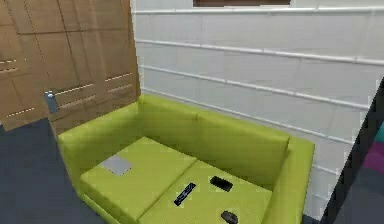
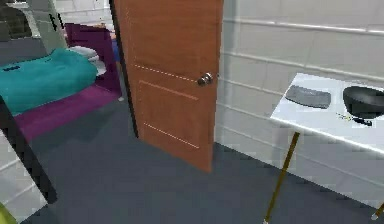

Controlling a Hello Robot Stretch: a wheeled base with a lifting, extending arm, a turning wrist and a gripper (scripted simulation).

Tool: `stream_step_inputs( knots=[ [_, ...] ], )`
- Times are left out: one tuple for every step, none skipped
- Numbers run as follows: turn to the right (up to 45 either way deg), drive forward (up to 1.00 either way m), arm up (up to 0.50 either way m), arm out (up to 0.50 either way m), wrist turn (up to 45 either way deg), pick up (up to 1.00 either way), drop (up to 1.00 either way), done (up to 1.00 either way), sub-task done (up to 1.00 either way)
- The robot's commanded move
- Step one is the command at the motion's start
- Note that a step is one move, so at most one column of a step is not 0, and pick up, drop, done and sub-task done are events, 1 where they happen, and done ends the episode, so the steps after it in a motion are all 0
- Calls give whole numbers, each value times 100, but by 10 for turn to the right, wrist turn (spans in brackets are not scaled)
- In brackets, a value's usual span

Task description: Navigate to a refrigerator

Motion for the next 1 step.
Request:
stream_step_inputs(
  knots=[
    [-450,0,0,0,0,0,0,0,0]
  ],
)
